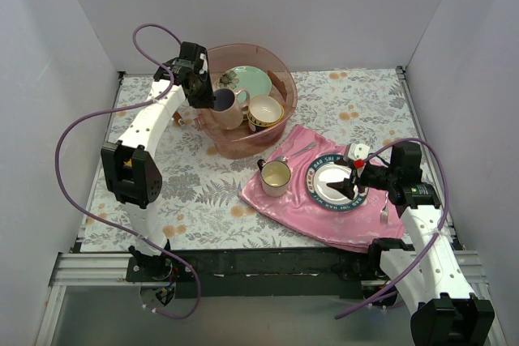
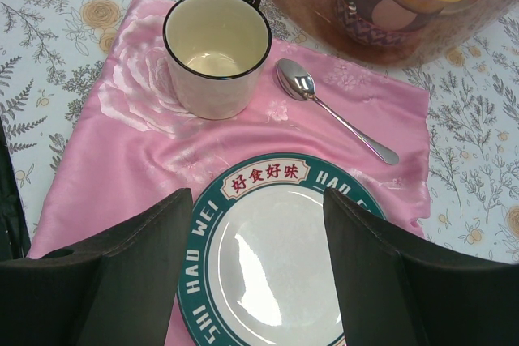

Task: Place the mixed dishes into the plastic bin
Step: Place the cup in the plastic bin.

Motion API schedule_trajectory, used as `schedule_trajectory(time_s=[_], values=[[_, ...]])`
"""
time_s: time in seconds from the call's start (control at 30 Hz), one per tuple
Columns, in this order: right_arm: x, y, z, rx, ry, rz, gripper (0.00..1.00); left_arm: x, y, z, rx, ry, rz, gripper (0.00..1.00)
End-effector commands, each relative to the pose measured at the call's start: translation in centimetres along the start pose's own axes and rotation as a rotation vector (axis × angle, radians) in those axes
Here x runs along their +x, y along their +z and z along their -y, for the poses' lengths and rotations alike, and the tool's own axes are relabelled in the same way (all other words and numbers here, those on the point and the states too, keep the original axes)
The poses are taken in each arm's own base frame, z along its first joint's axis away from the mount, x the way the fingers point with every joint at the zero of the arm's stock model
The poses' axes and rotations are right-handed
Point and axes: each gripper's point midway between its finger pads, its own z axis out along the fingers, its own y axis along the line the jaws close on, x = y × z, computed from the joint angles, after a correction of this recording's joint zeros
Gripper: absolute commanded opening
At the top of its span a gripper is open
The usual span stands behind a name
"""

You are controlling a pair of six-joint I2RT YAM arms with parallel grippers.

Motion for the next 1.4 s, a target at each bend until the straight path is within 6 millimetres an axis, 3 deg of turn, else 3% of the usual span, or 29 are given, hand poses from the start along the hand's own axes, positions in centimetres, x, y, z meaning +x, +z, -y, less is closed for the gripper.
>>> schedule_trajectory(time_s=[0.0, 0.6, 1.37], values=[[-0.3, 0.0, 0.4, 0.011, -0.02, 0.016, 0.74, -3.9, -2.8, 1.1, 0.016, -0.009, 0.148, 0.0], [-0.3, 0.0, 0.5, 0.015, -0.021, 0.016, 0.74, -2.4, 0.7, 0.8, -0.048, 0.027, 0.078, 0.0], [-0.4, -0.1, 0.5, 0.016, -0.025, 0.016, 0.74, 0.5, 3.3, 0.8, -0.062, 0.076, -0.026, 0.01]])
